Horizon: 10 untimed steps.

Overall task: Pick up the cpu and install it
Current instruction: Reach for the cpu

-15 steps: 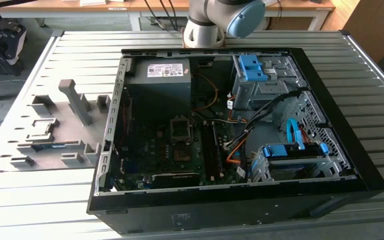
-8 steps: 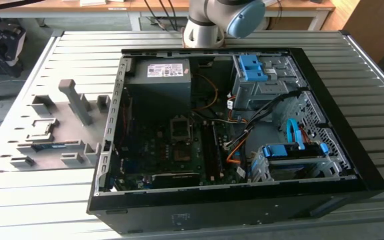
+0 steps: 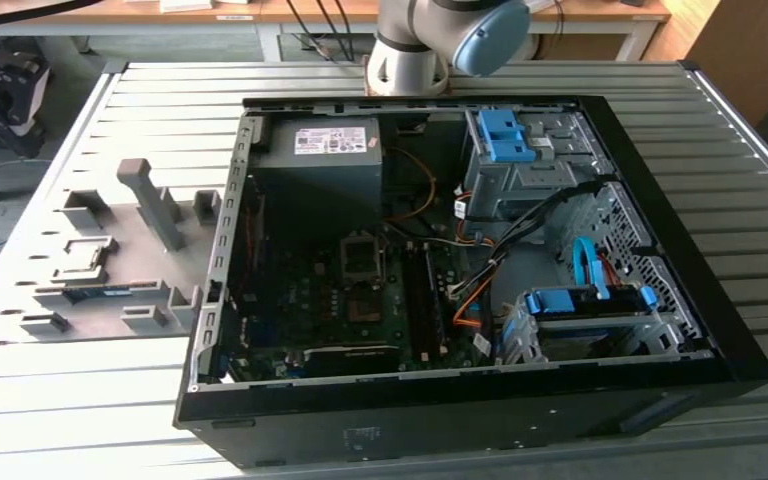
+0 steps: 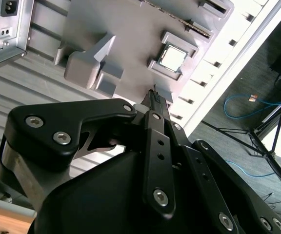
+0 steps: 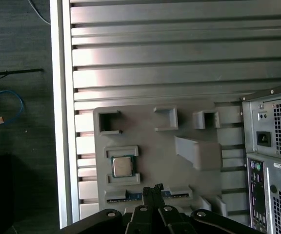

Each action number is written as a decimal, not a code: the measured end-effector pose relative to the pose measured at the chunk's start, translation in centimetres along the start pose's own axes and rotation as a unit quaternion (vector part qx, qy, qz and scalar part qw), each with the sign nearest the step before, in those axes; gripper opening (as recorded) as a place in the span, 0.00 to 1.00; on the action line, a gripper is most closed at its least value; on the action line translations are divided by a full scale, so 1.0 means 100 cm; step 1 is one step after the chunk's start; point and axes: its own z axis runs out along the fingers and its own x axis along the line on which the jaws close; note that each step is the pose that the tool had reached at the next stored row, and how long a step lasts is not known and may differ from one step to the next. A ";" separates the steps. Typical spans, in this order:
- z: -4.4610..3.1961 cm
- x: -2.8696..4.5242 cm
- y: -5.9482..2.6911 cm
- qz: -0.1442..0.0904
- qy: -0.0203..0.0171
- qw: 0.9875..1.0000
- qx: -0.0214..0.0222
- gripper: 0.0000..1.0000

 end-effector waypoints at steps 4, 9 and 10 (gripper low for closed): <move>0.0015 0.0018 -0.0002 0.000 0.000 1.000 0.000 0.10; 0.0032 0.0042 -0.0005 0.000 0.000 1.000 0.000 0.10; 0.0036 0.0047 -0.0005 0.000 0.000 1.000 0.000 0.10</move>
